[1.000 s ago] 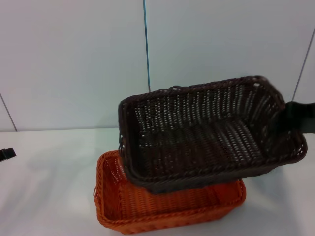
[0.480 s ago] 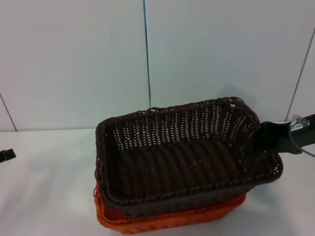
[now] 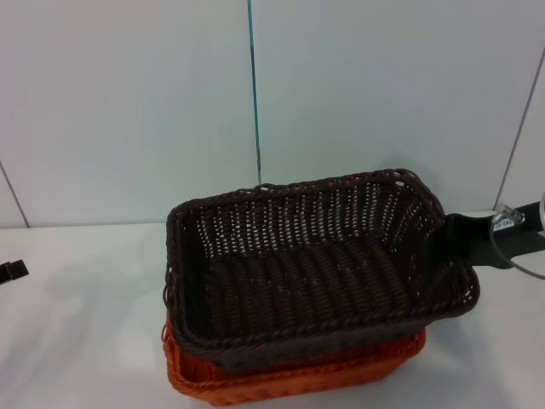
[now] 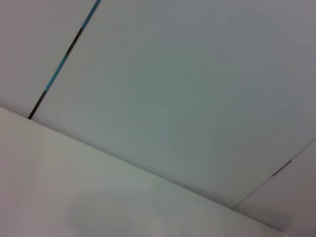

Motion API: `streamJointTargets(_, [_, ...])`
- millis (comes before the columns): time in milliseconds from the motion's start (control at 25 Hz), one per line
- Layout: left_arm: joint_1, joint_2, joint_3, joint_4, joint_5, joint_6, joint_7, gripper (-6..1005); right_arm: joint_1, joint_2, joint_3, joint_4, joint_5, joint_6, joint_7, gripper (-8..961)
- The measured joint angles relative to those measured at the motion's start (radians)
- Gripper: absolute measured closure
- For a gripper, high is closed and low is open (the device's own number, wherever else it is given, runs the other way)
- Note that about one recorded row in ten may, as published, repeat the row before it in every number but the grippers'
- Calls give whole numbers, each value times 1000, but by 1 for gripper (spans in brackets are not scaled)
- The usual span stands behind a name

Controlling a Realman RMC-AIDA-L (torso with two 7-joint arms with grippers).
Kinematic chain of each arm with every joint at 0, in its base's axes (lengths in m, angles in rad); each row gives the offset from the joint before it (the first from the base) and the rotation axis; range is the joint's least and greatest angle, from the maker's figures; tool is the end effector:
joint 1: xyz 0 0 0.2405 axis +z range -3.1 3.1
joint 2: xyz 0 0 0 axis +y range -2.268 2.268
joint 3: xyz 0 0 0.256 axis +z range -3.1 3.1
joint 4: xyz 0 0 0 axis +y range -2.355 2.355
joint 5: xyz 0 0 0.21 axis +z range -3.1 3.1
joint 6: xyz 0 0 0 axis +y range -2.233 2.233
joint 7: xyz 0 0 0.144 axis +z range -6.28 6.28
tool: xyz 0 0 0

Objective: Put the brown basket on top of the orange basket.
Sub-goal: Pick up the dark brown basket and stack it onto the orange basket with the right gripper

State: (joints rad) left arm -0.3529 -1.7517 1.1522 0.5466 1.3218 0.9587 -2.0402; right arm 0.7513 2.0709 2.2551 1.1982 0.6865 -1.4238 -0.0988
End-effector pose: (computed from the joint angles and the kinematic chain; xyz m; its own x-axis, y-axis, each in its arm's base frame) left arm -0.3758 0.3602 0.1203 0.1695 0.5863 0.7922 0.9855 -0.0958 -0.1400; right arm 0.1666 0.4194 0.0640 -0.1650 0.8717 0.4614 0.9818 0.1005 0.1612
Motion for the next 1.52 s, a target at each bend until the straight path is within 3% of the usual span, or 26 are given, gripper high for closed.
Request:
streamJointTargets(560, [-1, 0, -3, 1, 6, 1, 0, 126, -1, 0, -91, -88, 21, 126, -6, 773])
streamJointTargets(1520, [5, 3, -6, 5, 7, 5, 0, 131, 5, 3, -147, -160, 22, 241, -13, 765])
